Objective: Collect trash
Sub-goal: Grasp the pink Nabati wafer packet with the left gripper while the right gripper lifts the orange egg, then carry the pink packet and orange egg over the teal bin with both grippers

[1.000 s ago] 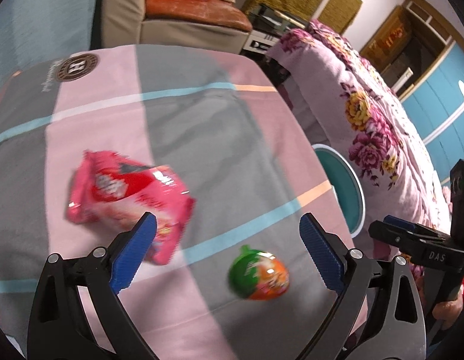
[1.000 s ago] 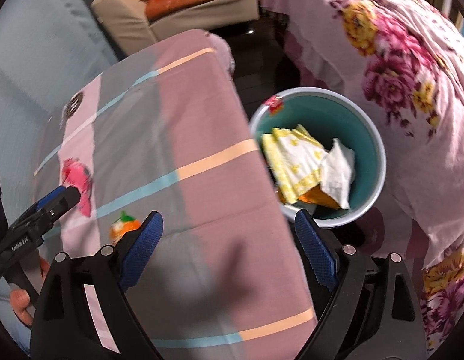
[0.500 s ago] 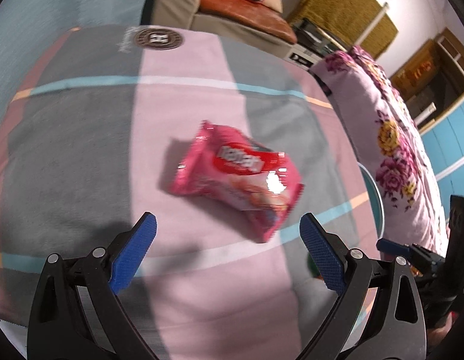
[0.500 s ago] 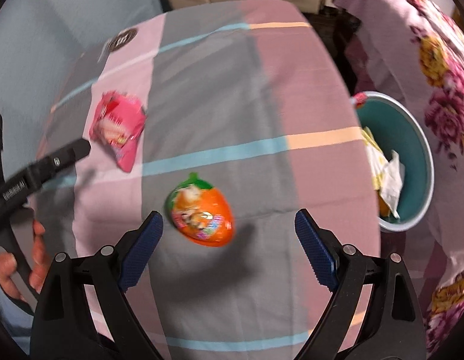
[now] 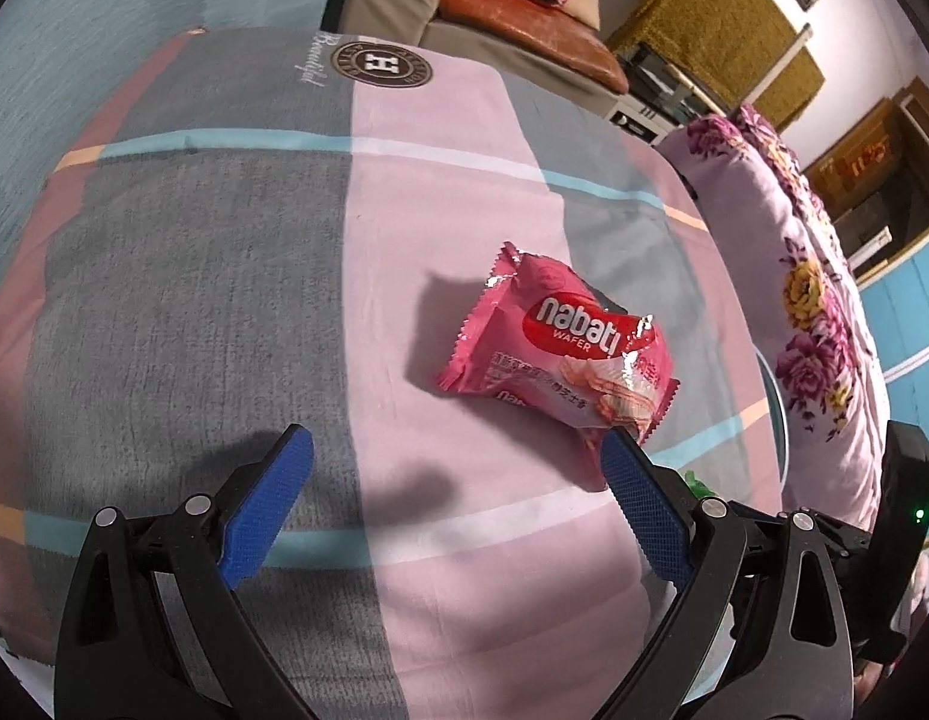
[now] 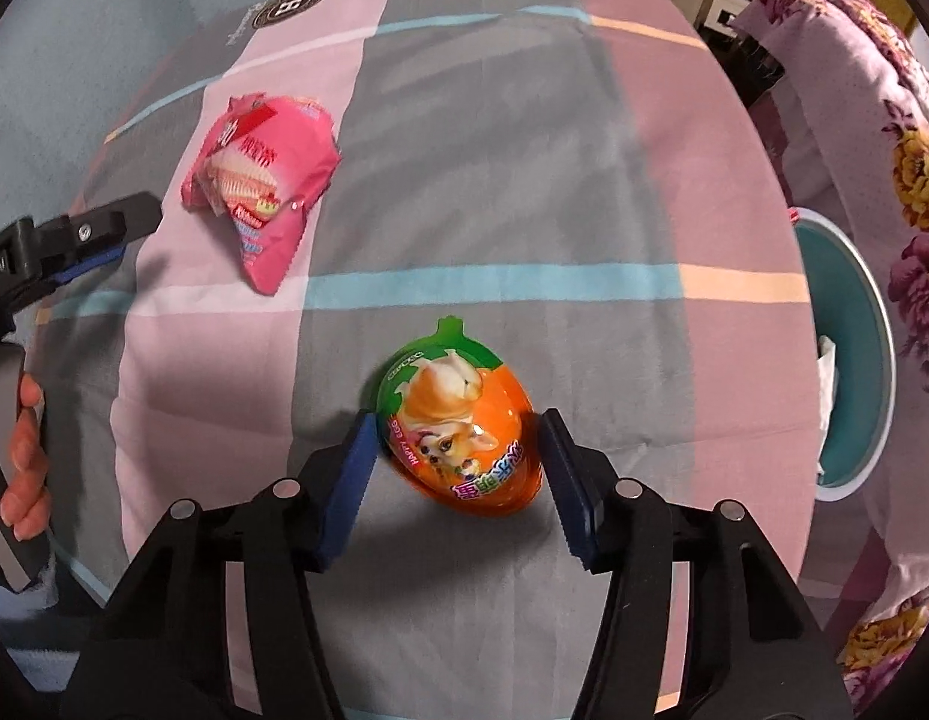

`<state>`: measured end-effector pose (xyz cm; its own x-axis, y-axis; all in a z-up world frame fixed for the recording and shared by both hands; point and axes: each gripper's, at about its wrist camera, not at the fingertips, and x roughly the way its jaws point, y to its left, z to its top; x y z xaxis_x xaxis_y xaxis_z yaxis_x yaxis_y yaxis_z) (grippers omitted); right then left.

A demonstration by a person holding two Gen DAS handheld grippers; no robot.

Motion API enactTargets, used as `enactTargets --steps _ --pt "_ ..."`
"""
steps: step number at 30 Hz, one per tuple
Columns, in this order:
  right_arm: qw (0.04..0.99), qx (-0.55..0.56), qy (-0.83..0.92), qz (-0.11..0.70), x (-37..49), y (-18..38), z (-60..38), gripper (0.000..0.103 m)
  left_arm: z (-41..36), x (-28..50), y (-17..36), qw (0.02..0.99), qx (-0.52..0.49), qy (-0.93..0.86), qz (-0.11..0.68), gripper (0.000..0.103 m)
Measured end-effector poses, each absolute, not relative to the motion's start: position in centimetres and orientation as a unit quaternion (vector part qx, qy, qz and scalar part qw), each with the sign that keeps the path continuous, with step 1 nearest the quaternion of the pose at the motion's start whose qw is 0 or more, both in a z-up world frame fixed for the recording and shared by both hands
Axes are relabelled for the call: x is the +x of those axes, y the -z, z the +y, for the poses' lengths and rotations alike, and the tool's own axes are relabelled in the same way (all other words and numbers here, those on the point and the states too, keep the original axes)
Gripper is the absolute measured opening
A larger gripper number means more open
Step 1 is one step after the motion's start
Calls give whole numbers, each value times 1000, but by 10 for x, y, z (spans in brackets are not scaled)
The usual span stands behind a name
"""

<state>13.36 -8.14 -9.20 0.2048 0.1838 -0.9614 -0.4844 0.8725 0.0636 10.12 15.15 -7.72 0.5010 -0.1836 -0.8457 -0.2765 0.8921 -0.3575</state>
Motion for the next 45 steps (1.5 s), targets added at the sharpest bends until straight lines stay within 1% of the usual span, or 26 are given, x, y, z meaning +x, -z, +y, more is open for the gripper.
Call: enactTargets --steps 10,18,19,21,22,23,24,26,27,28,37,45 --pt "780 -99 -228 575 141 70 -91 52 136 138 67 864 -157 43 477 96" --pt "791 -64 -219 567 159 55 -110 53 119 164 89 852 -122 75 503 96" --pt "792 -59 -219 567 162 54 -111 53 116 165 91 853 -120 76 502 99" --pt "793 -53 -218 566 166 54 -112 53 108 165 92 854 -114 85 500 99" --pt "794 -50 -218 566 167 54 -113 53 106 165 92 856 -111 83 498 96" --pt "794 -48 -217 566 168 55 -113 53 103 164 92 858 -108 86 495 90" --pt "794 -45 -217 566 170 55 -114 53 99 162 91 862 -99 85 491 77" --pt "795 -39 -215 566 172 57 -117 53 94 159 88 866 -91 75 485 70" --pt "795 -35 -215 567 173 57 -118 53 91 158 87 869 -87 69 482 54" --pt "795 -33 -214 567 173 58 -120 53 89 156 85 871 -88 65 480 34" --pt "803 -4 -208 558 174 55 -141 53 74 147 75 869 -114 64 477 33" --pt "818 30 -196 539 172 42 -171 53 43 141 48 879 -86 74 464 33"
